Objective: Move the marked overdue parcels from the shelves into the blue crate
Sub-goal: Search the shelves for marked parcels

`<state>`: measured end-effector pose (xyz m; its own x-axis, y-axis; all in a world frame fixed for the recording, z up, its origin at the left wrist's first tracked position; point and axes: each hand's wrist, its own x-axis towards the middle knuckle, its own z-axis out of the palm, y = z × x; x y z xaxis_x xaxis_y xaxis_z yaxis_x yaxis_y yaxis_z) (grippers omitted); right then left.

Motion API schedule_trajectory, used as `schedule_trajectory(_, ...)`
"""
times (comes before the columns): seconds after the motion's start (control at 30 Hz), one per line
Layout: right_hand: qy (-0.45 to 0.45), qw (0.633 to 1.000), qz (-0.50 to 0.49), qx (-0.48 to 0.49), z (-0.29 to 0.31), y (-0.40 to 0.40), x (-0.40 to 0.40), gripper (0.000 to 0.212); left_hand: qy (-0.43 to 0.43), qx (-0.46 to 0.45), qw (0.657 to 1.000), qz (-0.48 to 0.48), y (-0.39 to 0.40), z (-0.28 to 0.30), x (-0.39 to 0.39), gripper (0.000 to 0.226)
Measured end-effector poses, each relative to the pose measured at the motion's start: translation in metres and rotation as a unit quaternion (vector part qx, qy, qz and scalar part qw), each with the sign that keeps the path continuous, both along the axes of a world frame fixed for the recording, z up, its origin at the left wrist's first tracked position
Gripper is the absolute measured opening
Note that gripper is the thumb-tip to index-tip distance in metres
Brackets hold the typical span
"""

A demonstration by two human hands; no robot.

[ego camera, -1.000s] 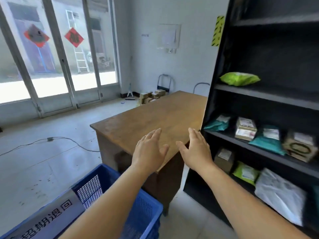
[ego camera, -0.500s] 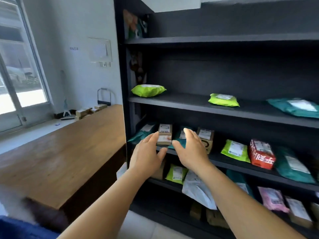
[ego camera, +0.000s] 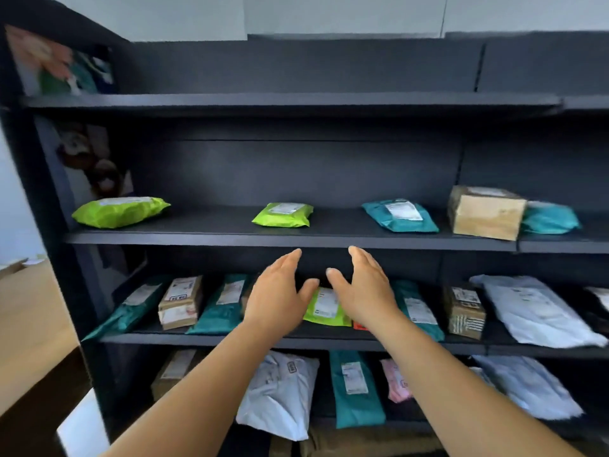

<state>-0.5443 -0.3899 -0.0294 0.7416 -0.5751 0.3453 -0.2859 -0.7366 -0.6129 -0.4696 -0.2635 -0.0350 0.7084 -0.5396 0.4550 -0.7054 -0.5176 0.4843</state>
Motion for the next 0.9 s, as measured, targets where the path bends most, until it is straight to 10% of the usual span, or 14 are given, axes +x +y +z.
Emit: schedule_trajectory(0.9,0.002,0.984,-0.180,-0.011,0.005,-0.305,0.100,0.070,-0.007,0.049,0.991,-0.121,-0.331,0.000,0.145,0.070)
